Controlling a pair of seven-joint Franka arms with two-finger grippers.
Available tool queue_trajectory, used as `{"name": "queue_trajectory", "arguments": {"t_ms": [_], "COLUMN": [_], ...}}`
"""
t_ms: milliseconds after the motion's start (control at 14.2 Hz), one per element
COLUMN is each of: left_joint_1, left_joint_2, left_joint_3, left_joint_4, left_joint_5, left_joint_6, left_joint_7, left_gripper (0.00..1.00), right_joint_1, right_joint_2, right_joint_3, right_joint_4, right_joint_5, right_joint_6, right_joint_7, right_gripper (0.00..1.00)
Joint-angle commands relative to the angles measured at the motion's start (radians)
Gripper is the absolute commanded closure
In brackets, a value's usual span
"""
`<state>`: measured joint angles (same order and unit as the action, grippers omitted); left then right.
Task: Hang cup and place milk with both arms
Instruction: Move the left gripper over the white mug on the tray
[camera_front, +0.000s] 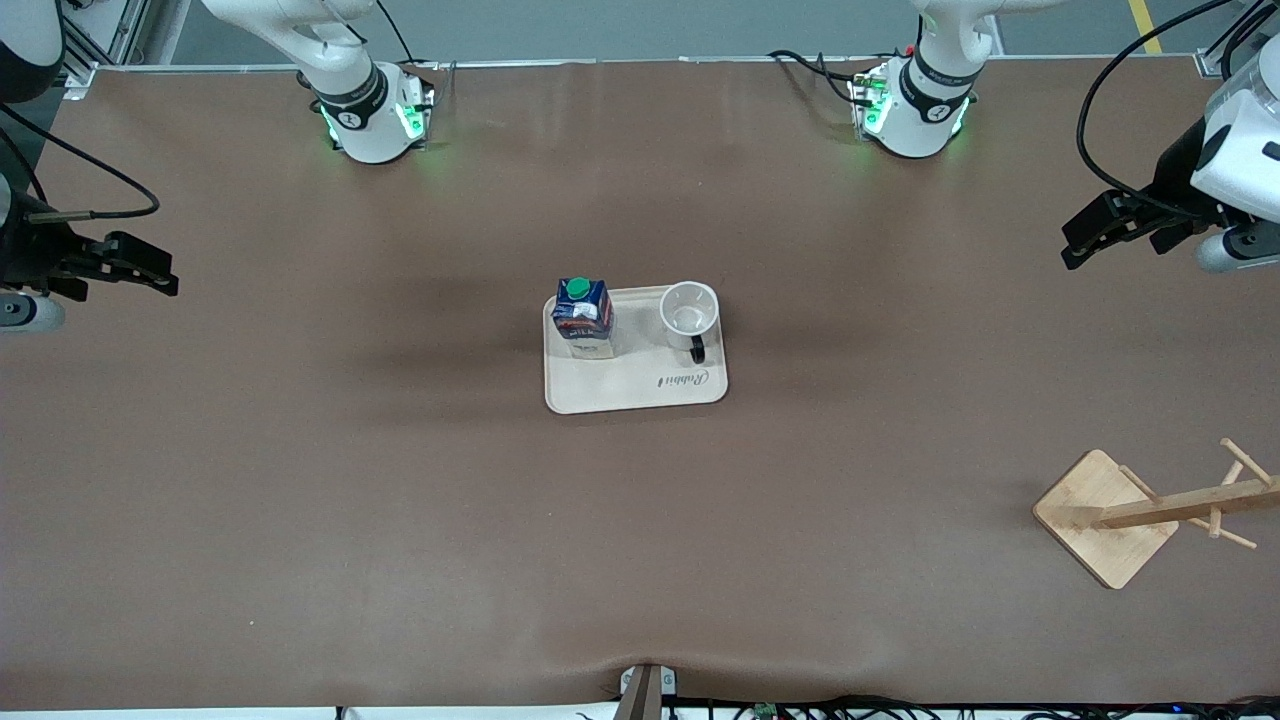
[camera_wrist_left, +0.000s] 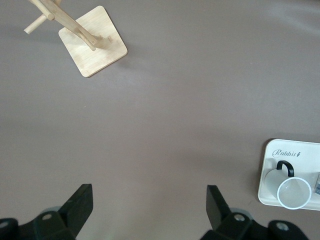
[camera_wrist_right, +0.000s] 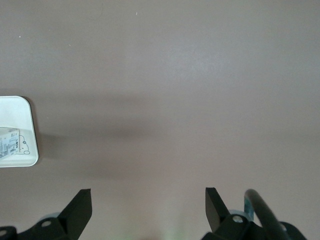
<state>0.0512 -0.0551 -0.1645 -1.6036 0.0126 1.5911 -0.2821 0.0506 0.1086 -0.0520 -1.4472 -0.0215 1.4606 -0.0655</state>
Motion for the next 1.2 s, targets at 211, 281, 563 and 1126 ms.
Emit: {"name": "queue_trajectory", "arguments": {"t_ms": [211,281,563,1126], "left_joint_1": [0.002,0.001,-0.005,-0.157], "left_joint_2": [0.021,0.037,0.099,0.195], "left_joint_3": [-0.001,-0.001,-0.007,-0.056], "left_joint_4": [0.036,0.046,0.068,-0.028], "left_joint_5": [0.003,0.003,0.032,0.033], "left_joint_6": [-0.017,-0.016,-0.023,-0.007], "left_joint_7": [0.004,0.003,-0.005,-0.273], "left_gripper": [0.0,0.0,0.0,0.0], "right_joint_1": [-0.005,-0.003,-0.006,-0.003], "right_joint_2": [0.003,0.003,0.01,0.013], "right_joint_3": [0.003,0.003,0.003,0.003], "right_joint_4": [0.011,0.011,0.011,0.011], "right_joint_5": [-0.003,-0.003,-0.002,-0.003], "right_joint_6": [0.007,0.009,0.012,0.015], "right_joint_7": [0.009,0.009,0.009,0.009], "right_gripper": [0.0,0.0,0.0,0.0]}}
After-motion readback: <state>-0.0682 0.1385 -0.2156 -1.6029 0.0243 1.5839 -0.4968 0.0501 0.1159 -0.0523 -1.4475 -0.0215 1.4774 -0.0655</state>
